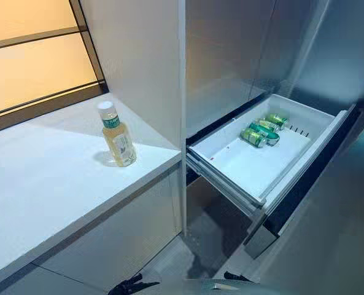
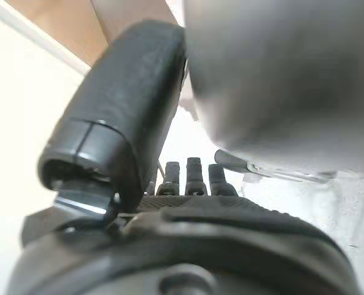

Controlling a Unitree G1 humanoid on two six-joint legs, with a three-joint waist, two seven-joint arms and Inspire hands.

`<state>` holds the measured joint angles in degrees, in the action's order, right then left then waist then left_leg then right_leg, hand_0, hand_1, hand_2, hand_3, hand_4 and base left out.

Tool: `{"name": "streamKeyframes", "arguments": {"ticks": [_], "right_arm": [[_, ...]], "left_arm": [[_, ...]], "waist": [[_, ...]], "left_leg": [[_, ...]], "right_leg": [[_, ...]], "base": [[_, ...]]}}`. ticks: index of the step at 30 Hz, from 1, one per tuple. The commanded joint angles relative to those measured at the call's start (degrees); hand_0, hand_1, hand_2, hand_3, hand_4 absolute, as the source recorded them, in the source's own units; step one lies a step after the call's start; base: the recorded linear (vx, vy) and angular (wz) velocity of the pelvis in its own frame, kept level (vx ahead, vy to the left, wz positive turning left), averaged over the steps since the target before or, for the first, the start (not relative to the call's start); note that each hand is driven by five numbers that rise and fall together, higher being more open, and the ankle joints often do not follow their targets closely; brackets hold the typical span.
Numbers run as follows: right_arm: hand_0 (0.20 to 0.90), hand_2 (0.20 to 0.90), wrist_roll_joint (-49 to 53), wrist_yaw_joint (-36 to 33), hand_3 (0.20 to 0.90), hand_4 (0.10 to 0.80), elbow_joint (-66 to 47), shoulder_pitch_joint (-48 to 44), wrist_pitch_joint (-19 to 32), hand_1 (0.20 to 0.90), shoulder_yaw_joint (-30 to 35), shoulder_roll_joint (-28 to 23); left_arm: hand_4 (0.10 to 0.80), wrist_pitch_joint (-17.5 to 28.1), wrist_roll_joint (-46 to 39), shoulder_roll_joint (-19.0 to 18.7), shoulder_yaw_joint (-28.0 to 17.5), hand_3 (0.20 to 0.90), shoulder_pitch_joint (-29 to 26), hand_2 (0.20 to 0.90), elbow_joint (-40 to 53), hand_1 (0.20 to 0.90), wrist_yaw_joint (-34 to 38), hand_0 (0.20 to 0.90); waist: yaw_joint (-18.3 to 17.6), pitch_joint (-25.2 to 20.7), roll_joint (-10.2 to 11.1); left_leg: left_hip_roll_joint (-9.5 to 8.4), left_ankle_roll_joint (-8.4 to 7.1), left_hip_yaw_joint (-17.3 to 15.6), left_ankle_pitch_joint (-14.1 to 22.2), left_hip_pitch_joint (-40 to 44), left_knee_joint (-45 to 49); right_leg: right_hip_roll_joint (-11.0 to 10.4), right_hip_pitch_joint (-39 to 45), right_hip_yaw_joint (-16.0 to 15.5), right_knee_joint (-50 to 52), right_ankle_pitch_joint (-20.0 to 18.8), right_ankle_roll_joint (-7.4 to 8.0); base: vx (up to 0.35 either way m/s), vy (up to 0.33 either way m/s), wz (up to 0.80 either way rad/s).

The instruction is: Put drinks into fridge and close the fridge

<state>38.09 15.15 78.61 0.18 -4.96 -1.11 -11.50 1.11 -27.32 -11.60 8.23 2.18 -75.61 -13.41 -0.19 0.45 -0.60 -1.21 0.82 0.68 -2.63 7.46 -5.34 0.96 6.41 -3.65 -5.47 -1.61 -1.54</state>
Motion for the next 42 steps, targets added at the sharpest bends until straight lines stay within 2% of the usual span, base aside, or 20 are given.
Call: {"name": "streamKeyframes", "arguments": {"ticks": [1,6,8,10,11,12,14,16,19,23,24,25,26,30,31,33,37,39,40,42], "right_arm": [[0.9,0.9,-0.06,0.73,0.9,0.8,1.79,-3.6,0.41,0.9,-1.03,1.28],[0.9,0.9,-0.29,0.55,0.9,0.8,1.64,-3.58,0.28,0.9,-1.07,1.42],[0.9,0.9,-0.26,0.61,0.9,0.8,1.69,-3.72,0.08,0.9,-1.16,1.22],[0.9,0.9,-0.18,0.42,0.9,0.8,1.62,-4.03,-0.28,0.9,-1.41,1.05],[0.9,0.9,0.27,0.08,0.9,0.8,1.13,-4.09,-0.63,0.9,-1.7,0.87],[0.9,0.9,0.44,-0.01,0.9,0.8,0.98,-4.1,-0.74,0.9,-1.74,0.82],[0.9,0.9,0.5,-0.43,0.9,0.8,0.03,-4.26,-1.53,0.9,-1.68,0.12],[0.9,0.9,0.82,-0.38,0.9,0.8,-0.36,-4.31,-1.71,0.9,-1.48,-0.46],[0.9,0.9,1.1,-0.29,0.9,0.8,-1.22,-3.97,-1.91,0.9,-0.89,-1.18],[0.9,0.9,1.28,0.15,0.9,0.8,-1.61,-3.37,-1.55,0.9,-0.44,-1.91],[0.9,0.9,1.17,0.27,0.9,0.8,-1.61,-3.2,-1.48,0.9,-0.38,-2.18],[0.9,0.9,1.21,0.29,0.9,0.8,-1.62,-3.15,-1.51,0.9,-0.44,-2.31],[0.9,0.9,1.27,0.39,0.9,0.8,-1.58,-2.99,-1.54,0.9,-0.62,-2.63],[0.9,0.9,1.41,-0.01,0.9,0.8,-1.99,-2.5,-1.72,0.9,-1.15,-3.09],[0.9,0.9,1.43,-0.07,0.9,0.8,-2.06,-2.42,-1.72,0.9,-1.27,-3.14],[0.9,0.9,1.04,-0.28,0.9,0.8,-2.47,-1.77,-1.71,0.9,-1.17,-3.09],[0.9,0.9,0.56,-0.38,0.9,0.8,-2.52,-0.81,-0.99,0.9,-1.31,-2.26],[0.9,0.9,0.38,-0.48,0.9,0.8,-2.26,-0.77,-0.71,0.9,-1.53,-1.87],[0.9,0.9,0.13,-0.57,0.9,0.8,-2.13,-0.64,-0.47,0.9,-1.92,-1.4],[0.9,0.9,-0.21,-0.77,0.9,0.8,-2.01,-0.44,-0.17,0.9,-2.4,-0.74]], "left_arm": [[0.8,1.46,-0.72,2.2,0.5,0.9,-3.69,0.9,-1.67,0.9,-1.61,0.9],[0.8,2.18,-1.7,2.13,0.25,0.9,-3.71,0.9,-1.52,0.9,-0.07,0.9],[0.8,4.45,-0.42,1.75,0.01,0.9,-3.97,0.9,-1.33,0.9,0.85,0.9],[0.8,13.07,7.22,1.18,1.31,0.9,-4.36,0.9,-0.07,0.9,5.08,0.9],[0.8,16.14,9.95,0.45,2.86,0.9,-4.91,0.9,2.18,0.9,6.98,0.9],[0.8,17.0,10.31,0.26,3.24,0.9,-5.05,0.9,2.79,0.9,6.93,0.9],[0.8,18.27,10.3,-0.97,4.55,0.9,-6.0,0.9,8.64,0.9,6.44,0.9],[0.8,17.09,9.92,-2.22,4.99,0.9,-6.72,0.9,14.64,0.9,5.56,0.9],[0.8,17.21,15.15,-5.31,6.87,0.9,-6.94,0.9,25.49,0.9,4.45,0.9],[0.8,8.21,13.16,-12.25,9.86,0.9,-6.99,0.9,41.5,0.9,-5.34,0.9],[0.8,1.69,8.51,-14.76,10.13,0.9,-7.36,0.9,47.57,0.9,-10.65,0.9],[0.8,-0.54,6.4,-15.36,9.99,0.9,-7.41,0.9,49.12,0.9,-13.06,0.9],[0.8,-7.27,1.09,-16.61,9.14,0.9,-7.68,0.9,53.46,0.9,-19.15,0.9],[0.8,-19.9,-11.02,-18.28,7.75,0.9,-9.05,0.9,63.82,0.9,-29.63,0.9],[0.8,-20.38,-13.4,-18.41,7.61,0.9,-9.15,0.9,64.64,0.9,-31.28,0.9],[0.8,-25.87,-23.67,-17.13,4.83,0.9,-10.09,0.9,71.21,0.9,-35.49,0.9],[0.8,-28.28,-45.29,-12.45,0.09,0.9,-12.01,0.9,79.67,0.9,-39.48,0.9],[0.8,-27.43,-49.39,-11.11,-0.61,0.9,-12.74,0.9,80.87,0.9,-39.66,0.9],[0.8,-25.31,-54.69,-9.64,-1.26,0.9,-13.84,0.9,82.66,0.9,-39.65,0.9],[0.8,-20.72,-59.61,-8.47,-2.04,0.9,-15.37,0.9,85.14,0.9,-37.13,0.9]], "waist": [[0.29,0.06,0.82],[0.11,-0.02,0.87],[0.13,-0.01,0.86],[0.18,-0.01,0.75],[0.2,0.1,0.65],[0.22,0.15,0.64],[0.42,0.43,0.24],[0.75,0.81,-0.06],[1.3,1.23,-0.45],[1.68,1.3,-1.12],[1.62,1.17,-1.41],[1.6,1.11,-1.5],[1.55,0.92,-1.74],[1.17,0.5,-2.18],[1.1,0.49,-2.2],[0.99,0.19,-2.22],[0.79,-0.29,-1.8],[0.63,-0.41,-1.66],[0.36,-0.63,-1.38],[0.01,-0.83,-1.01]], "left_leg": [[-1.82,1.18,-1.48,3.16,-0.29,0.34],[-1.8,1.18,-1.73,3.26,-0.11,0.34],[-1.8,1.15,-1.73,3.32,-0.03,0.34],[-1.82,1.08,-1.57,3.24,-0.02,0.34],[-1.84,1.03,-1.49,3.17,0.0,0.34],[-1.85,1.02,-1.47,3.15,0.01,0.34],[-1.95,1.11,-1.21,3.13,-0.06,0.34],[-2.1,1.29,-0.94,3.06,-0.15,0.34],[-2.26,1.53,-0.45,3.06,-0.21,0.34],[-2.41,1.8,0.09,3.1,-0.24,0.34],[-2.49,1.85,0.19,3.16,-0.19,0.34],[-2.51,1.87,0.21,3.18,-0.17,0.34],[-2.53,1.92,0.22,3.25,-0.11,0.34],[-2.58,1.93,0.24,3.36,-0.06,0.34],[-2.58,1.93,0.26,3.41,-0.02,0.34],[-2.53,1.94,0.23,3.65,0.03,0.34],[-2.36,1.99,0.17,4.34,0.31,0.34],[-2.32,2.02,0.1,4.51,0.42,0.34],[-2.26,2.03,0.05,4.71,0.48,0.34],[-2.2,2.07,-0.03,5.0,0.65,0.34]], "right_leg": [[-1.71,0.23,-1.59,0.77,-0.86,3.51],[-1.62,0.39,-1.75,0.93,-0.66,3.46],[-1.56,0.47,-1.8,0.98,-0.53,3.42],[-1.47,0.5,-1.71,1.05,-0.47,3.35],[-1.41,0.52,-1.61,1.11,-0.43,3.3],[-1.4,0.54,-1.58,1.13,-0.42,3.29],[-1.36,0.47,-1.44,1.19,-0.3,3.25],[-1.38,0.45,-1.44,1.25,-0.33,3.23],[-1.4,0.44,-1.51,1.39,-0.33,3.11],[-1.39,0.48,-1.55,1.51,-0.23,3.19],[-1.41,0.57,-1.52,1.44,-0.26,3.33],[-1.42,0.62,-1.52,1.4,-0.26,3.37],[-1.45,0.77,-1.57,1.23,-0.31,3.45],[-1.63,0.78,-1.41,1.15,-0.52,3.79],[-1.65,0.82,-1.39,1.14,-0.52,3.82],[-1.81,0.89,-1.25,0.96,-0.69,3.86],[-1.99,1.14,-0.75,0.79,-0.66,3.65],[-1.97,1.19,-0.54,0.79,-0.63,3.57],[-1.92,1.19,-0.29,0.78,-0.56,3.41],[-1.86,1.3,-0.01,0.77,-0.43,3.23]], "base": [[0.0,0.0,0.0],[0.006,0.001,0.0],[0.0,0.0,0.0],[0.0,0.0,0.0],[0.0,0.0,0.0],[-0.007,0.027,0.04],[-0.018,0.029,0.04],[-0.035,0.024,0.04],[-0.02,0.012,0.03],[-0.001,0.008,0.01],[0.0,0.03,0.05],[0.01,0.035,0.09],[0.011,0.027,0.09],[0.005,0.012,0.03],[0.0,0.0,0.0],[0.0,0.0,0.0],[0.018,-0.006,-0.01],[0.0,0.0,0.0],[0.0,0.0,0.0],[0.027,-0.028,-0.04]]}}
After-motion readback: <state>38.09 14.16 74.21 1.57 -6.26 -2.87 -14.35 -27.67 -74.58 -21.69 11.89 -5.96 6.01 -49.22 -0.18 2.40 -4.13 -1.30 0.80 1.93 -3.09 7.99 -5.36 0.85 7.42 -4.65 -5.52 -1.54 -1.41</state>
